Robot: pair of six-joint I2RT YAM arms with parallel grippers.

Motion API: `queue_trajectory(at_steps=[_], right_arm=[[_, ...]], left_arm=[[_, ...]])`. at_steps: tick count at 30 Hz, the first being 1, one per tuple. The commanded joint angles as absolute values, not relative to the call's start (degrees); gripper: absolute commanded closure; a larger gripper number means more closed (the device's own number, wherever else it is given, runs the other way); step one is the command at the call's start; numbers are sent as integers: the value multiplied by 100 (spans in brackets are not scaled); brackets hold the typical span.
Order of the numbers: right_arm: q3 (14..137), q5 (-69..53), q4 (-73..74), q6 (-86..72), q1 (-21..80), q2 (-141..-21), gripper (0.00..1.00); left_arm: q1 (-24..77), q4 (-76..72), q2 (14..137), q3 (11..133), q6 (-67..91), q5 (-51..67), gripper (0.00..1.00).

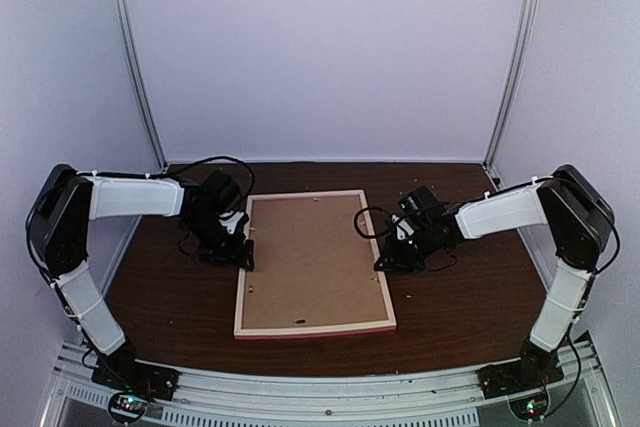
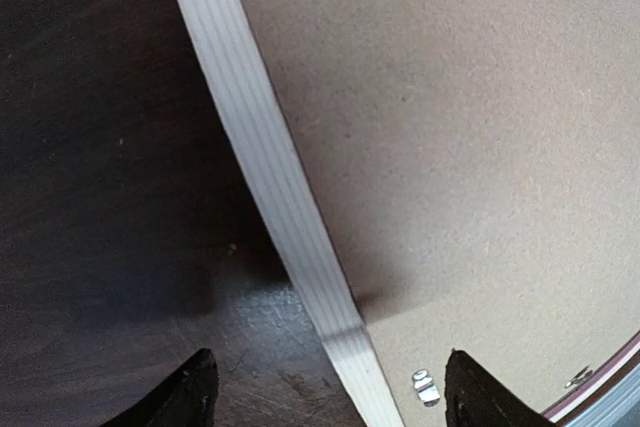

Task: Put the photo into the frame
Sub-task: Adjust the photo frame at the center of the board.

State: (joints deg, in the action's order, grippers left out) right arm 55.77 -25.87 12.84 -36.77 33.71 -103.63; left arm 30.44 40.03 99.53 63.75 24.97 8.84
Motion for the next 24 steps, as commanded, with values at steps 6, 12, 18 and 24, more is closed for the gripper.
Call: queue_trajectory(at_steps=[6,12,18,24], right_arm=[[5150,-1363,2457,-3700,3237,-10248,100],[5080,-1050,2772,-3732,3307,-9951,100],[5071,-989,2841,-3791,3436,-9916,99],[5156,-1001,2837,-3770,3487,-10004,95]], left_arm=[[3407,3968,10039,6361,2477,1001,22],[3547,3973,10113,6364,2509,1047,21],[3657,3943,10190,6359,2509,1171,21],[3728,3798,10332,6481,2470,1418,21]])
